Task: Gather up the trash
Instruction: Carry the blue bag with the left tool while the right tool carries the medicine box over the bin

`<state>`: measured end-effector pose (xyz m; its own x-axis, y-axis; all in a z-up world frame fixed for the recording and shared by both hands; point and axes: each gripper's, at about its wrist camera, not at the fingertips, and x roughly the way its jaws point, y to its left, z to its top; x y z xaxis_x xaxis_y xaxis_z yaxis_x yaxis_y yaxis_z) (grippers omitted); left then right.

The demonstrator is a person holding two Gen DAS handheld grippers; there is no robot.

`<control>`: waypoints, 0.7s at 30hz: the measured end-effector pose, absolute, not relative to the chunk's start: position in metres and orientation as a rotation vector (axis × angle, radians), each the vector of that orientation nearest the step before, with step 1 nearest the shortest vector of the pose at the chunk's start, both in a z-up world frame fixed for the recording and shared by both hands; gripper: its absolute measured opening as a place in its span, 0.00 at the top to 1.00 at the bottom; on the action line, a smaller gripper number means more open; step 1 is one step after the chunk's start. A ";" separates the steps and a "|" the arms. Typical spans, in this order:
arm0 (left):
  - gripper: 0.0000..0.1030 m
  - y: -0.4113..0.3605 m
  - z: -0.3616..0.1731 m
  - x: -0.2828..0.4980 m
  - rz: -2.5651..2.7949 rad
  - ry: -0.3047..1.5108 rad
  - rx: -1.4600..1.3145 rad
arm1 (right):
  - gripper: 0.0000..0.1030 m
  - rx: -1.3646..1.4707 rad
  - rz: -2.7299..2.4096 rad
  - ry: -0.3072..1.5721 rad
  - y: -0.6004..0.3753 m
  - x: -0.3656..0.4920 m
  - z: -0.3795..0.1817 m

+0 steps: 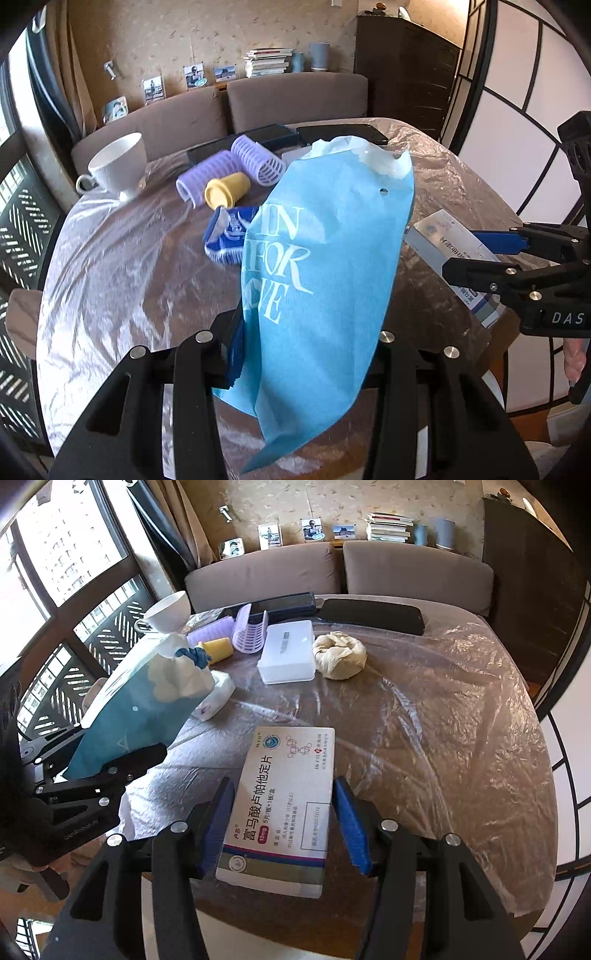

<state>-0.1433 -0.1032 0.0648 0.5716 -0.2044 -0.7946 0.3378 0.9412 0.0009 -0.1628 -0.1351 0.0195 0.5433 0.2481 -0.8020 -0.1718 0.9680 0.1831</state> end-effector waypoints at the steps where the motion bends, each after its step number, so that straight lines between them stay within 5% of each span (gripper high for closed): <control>1: 0.57 -0.102 0.065 -0.145 -0.316 0.912 0.157 | 0.48 0.083 0.255 0.965 -0.134 -0.165 0.020; 21: 0.57 -0.091 0.065 -0.195 -0.306 0.981 0.114 | 0.48 0.072 0.329 0.981 -0.129 -0.203 0.026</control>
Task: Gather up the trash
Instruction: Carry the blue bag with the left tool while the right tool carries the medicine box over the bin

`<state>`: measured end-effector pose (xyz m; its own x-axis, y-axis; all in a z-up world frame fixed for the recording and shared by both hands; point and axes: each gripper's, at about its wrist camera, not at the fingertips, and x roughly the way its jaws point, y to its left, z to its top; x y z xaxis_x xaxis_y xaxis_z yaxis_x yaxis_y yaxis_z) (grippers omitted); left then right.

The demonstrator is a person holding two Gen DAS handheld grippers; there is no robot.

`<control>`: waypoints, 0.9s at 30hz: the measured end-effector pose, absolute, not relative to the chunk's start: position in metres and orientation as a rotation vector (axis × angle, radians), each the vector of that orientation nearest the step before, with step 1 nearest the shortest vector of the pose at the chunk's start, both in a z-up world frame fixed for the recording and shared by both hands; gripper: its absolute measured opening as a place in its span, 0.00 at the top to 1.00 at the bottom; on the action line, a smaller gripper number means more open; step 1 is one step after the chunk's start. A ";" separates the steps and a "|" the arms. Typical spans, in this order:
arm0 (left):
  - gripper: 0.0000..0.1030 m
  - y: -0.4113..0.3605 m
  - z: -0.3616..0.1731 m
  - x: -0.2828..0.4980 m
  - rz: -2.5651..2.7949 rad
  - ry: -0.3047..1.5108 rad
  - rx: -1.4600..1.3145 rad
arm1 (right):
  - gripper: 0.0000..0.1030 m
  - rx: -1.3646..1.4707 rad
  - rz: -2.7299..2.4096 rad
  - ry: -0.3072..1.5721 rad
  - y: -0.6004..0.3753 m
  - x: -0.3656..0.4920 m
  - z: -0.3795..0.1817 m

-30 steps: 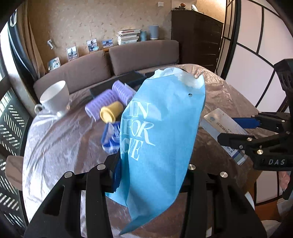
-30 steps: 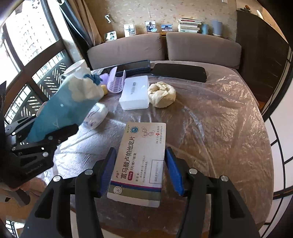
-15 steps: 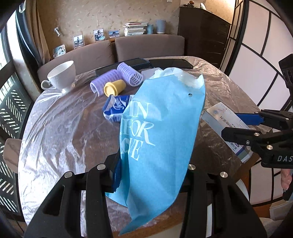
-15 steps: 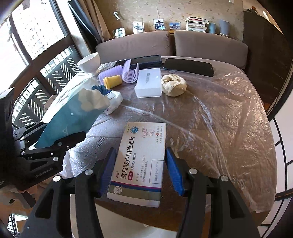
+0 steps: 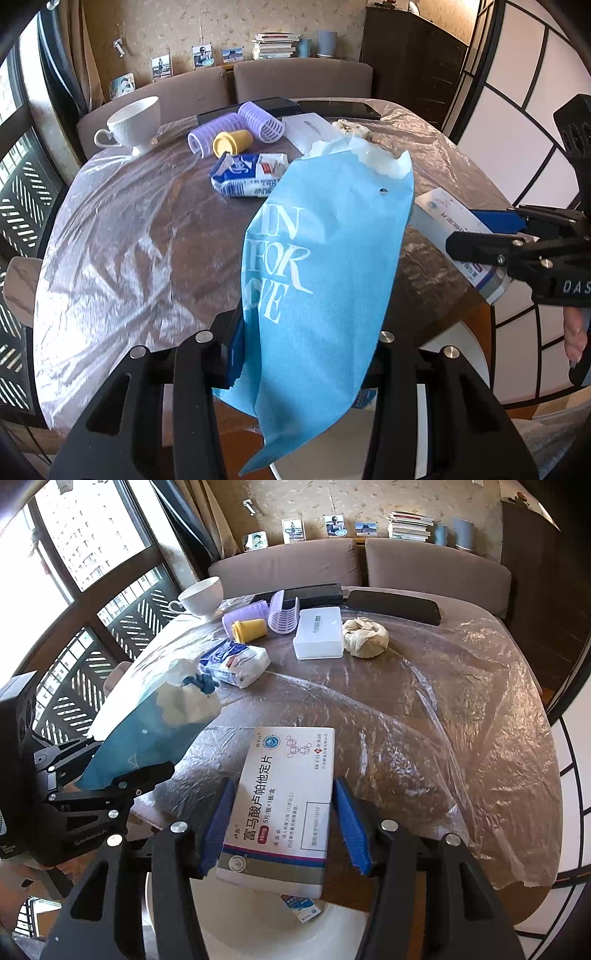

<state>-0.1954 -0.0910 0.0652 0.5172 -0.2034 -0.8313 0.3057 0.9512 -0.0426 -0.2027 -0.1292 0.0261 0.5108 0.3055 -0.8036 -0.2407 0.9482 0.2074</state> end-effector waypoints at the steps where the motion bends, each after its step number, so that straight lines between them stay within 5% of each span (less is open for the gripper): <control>1: 0.57 -0.090 0.065 -0.198 -0.305 0.984 0.113 | 0.48 0.070 0.331 0.982 -0.130 -0.205 0.027; 27: 0.57 -0.099 0.060 -0.256 -0.383 1.058 0.164 | 0.48 0.034 0.442 1.033 -0.125 -0.255 0.022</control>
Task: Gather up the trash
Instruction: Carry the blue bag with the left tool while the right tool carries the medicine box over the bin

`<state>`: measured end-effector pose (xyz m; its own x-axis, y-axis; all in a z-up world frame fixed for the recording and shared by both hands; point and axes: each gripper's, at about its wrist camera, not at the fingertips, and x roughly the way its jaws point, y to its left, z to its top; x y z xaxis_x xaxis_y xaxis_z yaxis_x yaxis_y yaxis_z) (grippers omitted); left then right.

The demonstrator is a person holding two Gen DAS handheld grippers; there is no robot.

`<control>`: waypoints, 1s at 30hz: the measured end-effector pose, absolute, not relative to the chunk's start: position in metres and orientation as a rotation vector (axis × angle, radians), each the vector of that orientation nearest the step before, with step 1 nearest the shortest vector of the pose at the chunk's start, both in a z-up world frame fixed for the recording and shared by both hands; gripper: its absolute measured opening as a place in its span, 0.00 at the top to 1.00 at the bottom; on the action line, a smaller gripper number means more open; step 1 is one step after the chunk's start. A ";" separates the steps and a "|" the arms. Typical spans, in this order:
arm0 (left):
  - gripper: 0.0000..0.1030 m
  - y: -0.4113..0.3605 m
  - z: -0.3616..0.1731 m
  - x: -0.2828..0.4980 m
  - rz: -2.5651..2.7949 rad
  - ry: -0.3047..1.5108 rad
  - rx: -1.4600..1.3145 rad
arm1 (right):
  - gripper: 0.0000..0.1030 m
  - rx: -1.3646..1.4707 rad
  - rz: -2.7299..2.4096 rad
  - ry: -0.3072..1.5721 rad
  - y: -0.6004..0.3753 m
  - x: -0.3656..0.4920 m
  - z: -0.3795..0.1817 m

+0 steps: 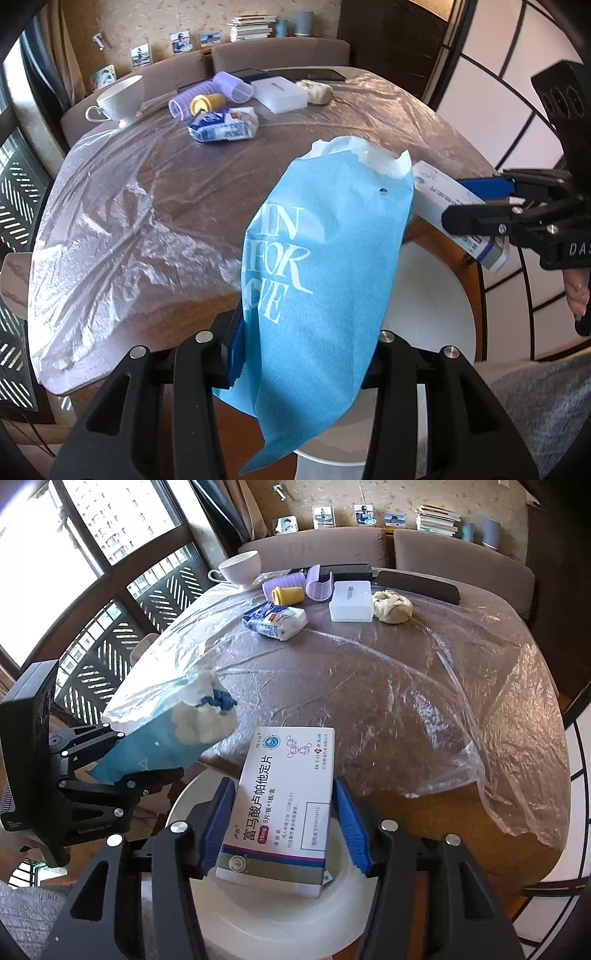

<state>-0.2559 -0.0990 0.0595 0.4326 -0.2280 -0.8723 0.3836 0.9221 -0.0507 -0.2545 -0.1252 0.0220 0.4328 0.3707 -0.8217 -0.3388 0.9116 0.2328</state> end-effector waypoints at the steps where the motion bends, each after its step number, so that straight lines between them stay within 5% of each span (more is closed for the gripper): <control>1: 0.57 -0.100 0.059 -0.258 -0.388 1.060 0.166 | 0.48 0.035 0.444 1.034 -0.126 -0.256 0.022; 30: 0.58 -0.110 0.032 -0.296 -0.460 1.126 0.205 | 0.48 -0.003 0.489 1.116 -0.122 -0.291 -0.009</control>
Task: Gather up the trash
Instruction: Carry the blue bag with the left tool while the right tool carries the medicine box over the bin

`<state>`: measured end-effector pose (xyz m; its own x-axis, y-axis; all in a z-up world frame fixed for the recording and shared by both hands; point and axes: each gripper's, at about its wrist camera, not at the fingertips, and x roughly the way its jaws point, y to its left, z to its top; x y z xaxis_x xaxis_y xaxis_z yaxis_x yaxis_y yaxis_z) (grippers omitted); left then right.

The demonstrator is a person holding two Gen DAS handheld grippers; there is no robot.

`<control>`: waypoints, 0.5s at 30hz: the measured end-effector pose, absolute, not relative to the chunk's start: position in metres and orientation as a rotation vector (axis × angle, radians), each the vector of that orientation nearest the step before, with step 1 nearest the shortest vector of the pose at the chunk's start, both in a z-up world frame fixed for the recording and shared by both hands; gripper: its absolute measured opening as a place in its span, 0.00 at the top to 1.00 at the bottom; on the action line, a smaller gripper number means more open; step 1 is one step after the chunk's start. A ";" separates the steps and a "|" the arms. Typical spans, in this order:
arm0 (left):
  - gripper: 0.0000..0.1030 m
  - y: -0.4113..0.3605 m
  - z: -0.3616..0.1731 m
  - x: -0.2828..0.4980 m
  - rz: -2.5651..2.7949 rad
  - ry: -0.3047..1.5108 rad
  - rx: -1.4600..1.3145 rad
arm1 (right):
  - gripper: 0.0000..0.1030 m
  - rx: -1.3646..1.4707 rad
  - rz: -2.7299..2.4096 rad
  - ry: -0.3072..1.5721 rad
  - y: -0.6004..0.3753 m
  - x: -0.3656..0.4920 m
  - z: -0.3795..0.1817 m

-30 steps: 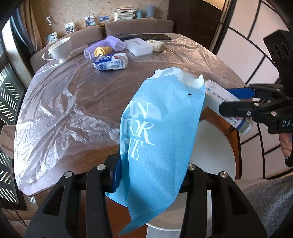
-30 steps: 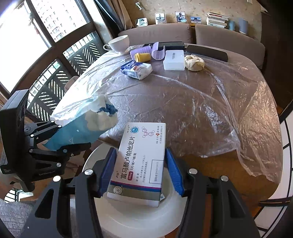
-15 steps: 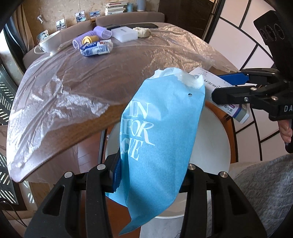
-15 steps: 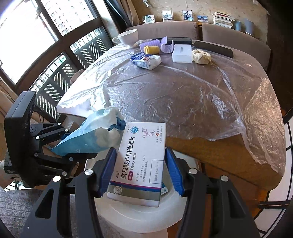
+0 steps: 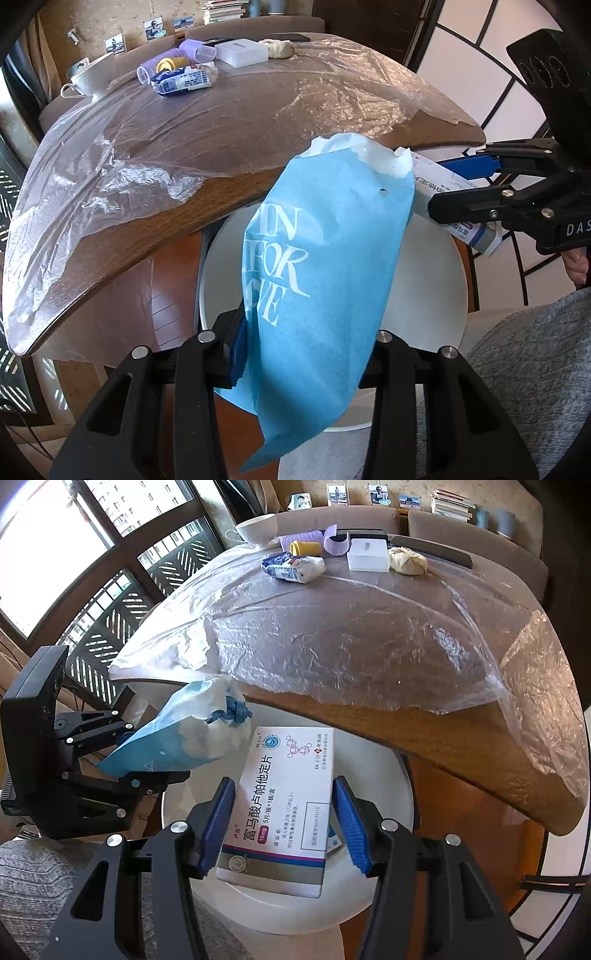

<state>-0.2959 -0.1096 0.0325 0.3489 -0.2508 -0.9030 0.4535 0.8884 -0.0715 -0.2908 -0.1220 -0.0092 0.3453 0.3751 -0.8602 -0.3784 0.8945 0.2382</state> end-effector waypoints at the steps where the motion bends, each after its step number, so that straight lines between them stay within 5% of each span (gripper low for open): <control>1: 0.58 -0.110 0.031 -0.295 -0.460 1.131 0.208 | 0.48 -0.005 0.489 1.120 -0.122 -0.291 -0.011; 15: 0.58 -0.110 0.003 -0.285 -0.439 1.189 0.228 | 0.48 -0.045 0.486 1.161 -0.122 -0.285 -0.035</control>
<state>-0.2848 -0.1103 0.0033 0.3016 -0.2091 -0.9302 0.4452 0.8936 -0.0565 -0.2851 -0.1219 -0.0346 0.3069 0.3447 -0.8871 -0.3902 0.8957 0.2131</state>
